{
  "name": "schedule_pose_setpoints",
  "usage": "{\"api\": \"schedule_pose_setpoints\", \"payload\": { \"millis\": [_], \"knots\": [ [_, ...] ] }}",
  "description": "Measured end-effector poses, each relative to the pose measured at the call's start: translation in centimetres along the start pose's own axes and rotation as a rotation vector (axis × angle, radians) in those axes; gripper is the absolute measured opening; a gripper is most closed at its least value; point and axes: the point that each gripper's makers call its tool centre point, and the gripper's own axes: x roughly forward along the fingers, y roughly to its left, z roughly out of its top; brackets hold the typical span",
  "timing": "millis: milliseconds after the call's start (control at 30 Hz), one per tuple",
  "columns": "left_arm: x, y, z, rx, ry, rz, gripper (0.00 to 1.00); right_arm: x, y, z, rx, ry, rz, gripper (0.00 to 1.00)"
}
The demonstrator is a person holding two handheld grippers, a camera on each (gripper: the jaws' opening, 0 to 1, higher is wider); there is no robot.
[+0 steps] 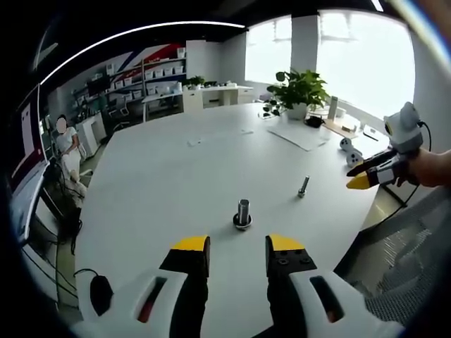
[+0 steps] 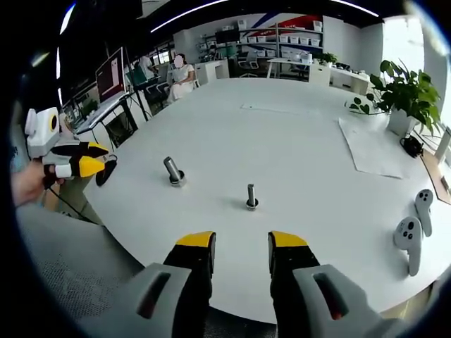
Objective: Place the washer onto the threaded stud by aligning its center hole with the stud, sliding it down to the base, and recovering from edge contact or off-axis alignment until the washer reaches the visible bottom stop.
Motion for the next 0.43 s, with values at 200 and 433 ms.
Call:
{"api": "schedule_pose_setpoints", "payload": {
  "millis": [200, 433],
  "knots": [
    [-0.06, 0.07, 0.18, -0.002, -0.009, 0.001, 0.3, -0.03, 0.03, 0.08, 0.002, -0.006, 0.0, 0.32],
    [0.01, -0.01, 0.07, -0.001, -0.003, -0.002, 0.3, -0.05, 0.13, 0.23, -0.008, -0.009, -0.001, 0.32]
  ]
}}
